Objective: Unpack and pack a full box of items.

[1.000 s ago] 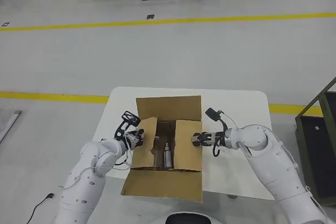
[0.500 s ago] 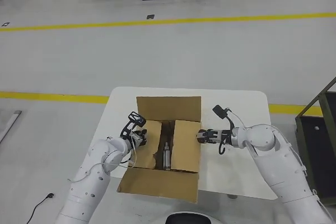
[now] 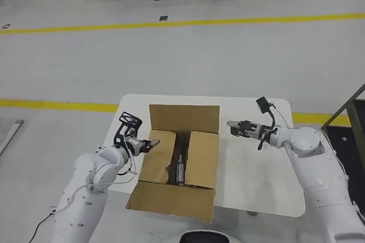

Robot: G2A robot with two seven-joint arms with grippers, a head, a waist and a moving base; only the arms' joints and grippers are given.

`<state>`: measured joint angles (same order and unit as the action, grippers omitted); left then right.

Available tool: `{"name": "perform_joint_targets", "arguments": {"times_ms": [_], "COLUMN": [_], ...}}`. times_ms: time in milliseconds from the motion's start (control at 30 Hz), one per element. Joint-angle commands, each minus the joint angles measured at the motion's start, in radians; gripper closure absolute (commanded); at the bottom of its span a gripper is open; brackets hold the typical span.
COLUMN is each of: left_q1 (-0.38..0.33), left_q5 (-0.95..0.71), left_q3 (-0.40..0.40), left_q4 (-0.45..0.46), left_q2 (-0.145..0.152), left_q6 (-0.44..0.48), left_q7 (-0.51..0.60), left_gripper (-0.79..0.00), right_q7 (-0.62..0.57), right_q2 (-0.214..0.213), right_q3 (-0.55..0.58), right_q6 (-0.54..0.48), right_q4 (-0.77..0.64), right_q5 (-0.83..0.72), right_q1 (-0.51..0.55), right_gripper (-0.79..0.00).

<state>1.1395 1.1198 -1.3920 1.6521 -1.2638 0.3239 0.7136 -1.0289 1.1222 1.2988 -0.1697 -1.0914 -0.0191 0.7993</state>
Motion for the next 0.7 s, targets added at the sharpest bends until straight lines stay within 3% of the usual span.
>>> {"name": "perform_joint_targets", "arguments": {"times_ms": [0, 100, 233, 333, 400, 433, 500, 533, 600, 633, 667], "left_q1": [0.009, 0.019, 0.028, 0.029, 0.027, 0.025, 0.021, 0.019, 0.015, 0.013, 0.011], "left_q5": [-0.007, -0.014, -0.011, -0.004, -0.001, 0.002, 0.004, 0.005, 0.013, 0.014, 0.018], "left_q3": [-0.017, -0.033, -0.047, -0.047, -0.043, -0.042, -0.037, -0.036, -0.032, -0.031, -0.031], "left_q4": [0.021, 0.041, 0.049, 0.048, 0.047, 0.046, 0.043, 0.041, 0.037, 0.034, 0.031], "left_q2": [0.004, 0.009, 0.015, 0.018, 0.019, 0.019, 0.02, 0.021, 0.022, 0.022, 0.023], "left_q6": [0.002, 0.022, 0.043, 0.036, 0.03, 0.026, 0.019, 0.016, 0.011, 0.01, 0.007], "left_q7": [-0.007, -0.016, -0.024, -0.033, -0.036, -0.038, -0.04, -0.041, -0.045, -0.047, -0.049], "left_gripper": [-0.785, -0.785, -0.785, -0.785, -0.785, -0.785, -0.785, -0.785, -0.785, -0.785, -0.785], "right_q7": [0.002, 0.002, 0.028, 0.054, 0.063, 0.071, 0.083, 0.09, 0.102, 0.11, 0.116], "right_q2": [0.004, 0.011, 0.026, 0.044, 0.058, 0.066, 0.083, 0.091, 0.107, 0.114, 0.12], "right_q3": [-0.027, -0.071, -0.143, -0.2, -0.238, -0.257, -0.3, -0.318, -0.35, -0.362, -0.372], "right_q6": [-0.02, -0.037, -0.043, -0.051, -0.063, -0.069, -0.078, -0.082, -0.098, -0.103, -0.112], "right_q4": [0.018, 0.044, 0.081, 0.127, 0.16, 0.177, 0.211, 0.228, 0.263, 0.28, 0.295], "right_q5": [0.031, 0.076, 0.15, 0.173, 0.174, 0.176, 0.191, 0.191, 0.195, 0.197, 0.194], "right_q1": [-0.032, -0.073, -0.125, -0.164, -0.19, -0.204, -0.232, -0.246, -0.273, -0.286, -0.296], "right_gripper": [-0.533, -0.696, -0.736, -0.702, -0.619, -0.517, -0.453, -0.369, -0.292, -0.219, -0.034]}}
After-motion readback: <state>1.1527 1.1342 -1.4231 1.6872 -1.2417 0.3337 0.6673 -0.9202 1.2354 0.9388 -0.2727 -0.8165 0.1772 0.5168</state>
